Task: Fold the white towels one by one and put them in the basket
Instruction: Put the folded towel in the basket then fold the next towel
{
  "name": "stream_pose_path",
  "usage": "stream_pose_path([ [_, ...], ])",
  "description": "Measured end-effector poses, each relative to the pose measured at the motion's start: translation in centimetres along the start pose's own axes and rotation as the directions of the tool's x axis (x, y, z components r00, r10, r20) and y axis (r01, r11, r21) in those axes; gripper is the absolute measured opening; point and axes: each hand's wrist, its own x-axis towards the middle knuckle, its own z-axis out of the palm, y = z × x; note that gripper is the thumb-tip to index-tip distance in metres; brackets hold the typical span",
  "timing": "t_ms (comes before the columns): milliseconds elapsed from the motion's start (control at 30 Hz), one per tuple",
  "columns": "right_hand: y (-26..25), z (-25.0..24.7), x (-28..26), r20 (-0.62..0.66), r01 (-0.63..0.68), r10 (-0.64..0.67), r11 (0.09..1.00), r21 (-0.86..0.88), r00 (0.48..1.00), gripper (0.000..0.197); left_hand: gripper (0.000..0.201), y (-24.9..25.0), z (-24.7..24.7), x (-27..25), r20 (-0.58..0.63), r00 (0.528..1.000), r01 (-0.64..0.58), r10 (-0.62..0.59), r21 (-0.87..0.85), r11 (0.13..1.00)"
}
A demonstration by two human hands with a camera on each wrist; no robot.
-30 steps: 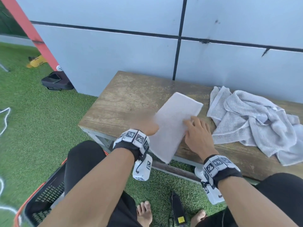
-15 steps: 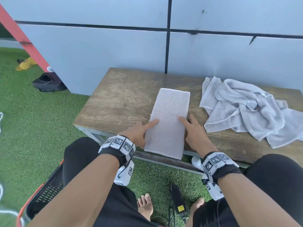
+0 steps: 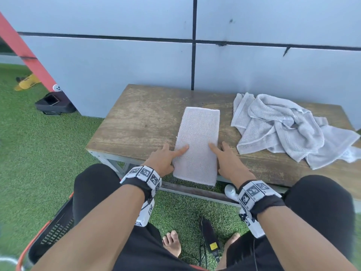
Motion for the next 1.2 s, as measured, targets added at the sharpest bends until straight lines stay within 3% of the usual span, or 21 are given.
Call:
stream_pose_path([
  [133, 0.9, -0.5, -0.8, 0.070, 0.054, -0.058, 0.997, 0.049, 0.996, 0.096, 0.053, -0.5, -0.1, 0.2, -0.045, 0.999, -0.006, -0.012, -0.394, 0.919],
  [233, 1.2, -0.7, -0.9, 0.151, 0.051, -0.064, 0.995, 0.091, 0.986, 0.116, 0.026, 0.6, -1.2, 0.3, -0.186, 0.982, -0.066, -0.044, -0.549, 0.833],
  [300, 1.4, -0.7, -1.0, 0.158, 0.034, -0.049, 0.995, 0.094, 0.986, 0.122, 0.033, 1.4, -1.8, 0.3, -0.237, 0.963, -0.062, -0.127, -0.656, 0.752],
  [400, 1.5, -0.5, -0.8, -0.017, 0.121, -0.120, 0.971, 0.204, 0.993, 0.087, 0.057, 1.6, -1.9, 0.9, -0.261, 0.934, -0.038, -0.242, -0.749, 0.661],
  [500, 1.0, -1.3, -0.8, -0.264, 0.265, -0.169, 0.882, 0.390, 0.950, 0.041, 0.062, 1.4, -1.8, 1.1, -0.326, 0.907, -0.089, -0.268, -0.767, 0.635],
  [633, -0.4, -2.5, -1.3, -0.334, 0.322, -0.148, 0.768, 0.554, 0.931, 0.034, 0.053, 1.2, -1.2, 0.2, -0.468, 0.812, -0.239, -0.349, -0.812, 0.532],
  [700, -0.7, -2.1, -0.4, -0.251, 0.232, -0.104, 0.794, 0.563, 0.962, 0.030, 0.055, 1.0, -0.6, 0.3, -0.436, 0.825, -0.225, -0.359, -0.837, 0.499],
  [800, -1.1, -1.6, 1.1, -0.118, 0.080, -0.026, 0.870, 0.487, 0.993, 0.029, 0.053, 0.6, 0.2, 1.0, -0.312, 0.898, -0.116, -0.311, -0.848, 0.517],
  [867, -1.4, -1.7, 1.6, -0.077, 0.030, 0.011, 0.864, 0.503, 0.997, 0.028, 0.047, 0.5, 0.4, 1.5, -0.280, 0.913, -0.085, -0.296, -0.842, 0.533],
  [967, -1.7, -2.4, 2.6, -0.066, 0.025, 0.009, 0.864, 0.502, 0.998, 0.031, 0.042, 0.8, -0.5, 2.4, -0.350, 0.886, -0.121, -0.303, -0.807, 0.578],
  [1067, -1.9, -3.1, 4.1, -0.182, 0.069, 0.040, 0.830, 0.553, 0.982, 0.035, 0.039, 1.5, -1.6, 3.6, -0.422, 0.825, -0.143, -0.375, -0.798, 0.585],
  [1133, -1.7, -3.3, 5.1, -0.199, 0.058, 0.079, 0.797, 0.601, 0.977, 0.036, 0.040, 1.7, -1.7, 4.8, -0.422, 0.810, -0.104, -0.406, -0.786, 0.609],
  [1200, -1.2, -2.7, 6.3, -0.133, -0.014, 0.119, 0.795, 0.606, 0.984, 0.035, 0.040, 1.5, -1.2, 6.3, -0.384, 0.825, -0.002, -0.416, -0.737, 0.676],
])
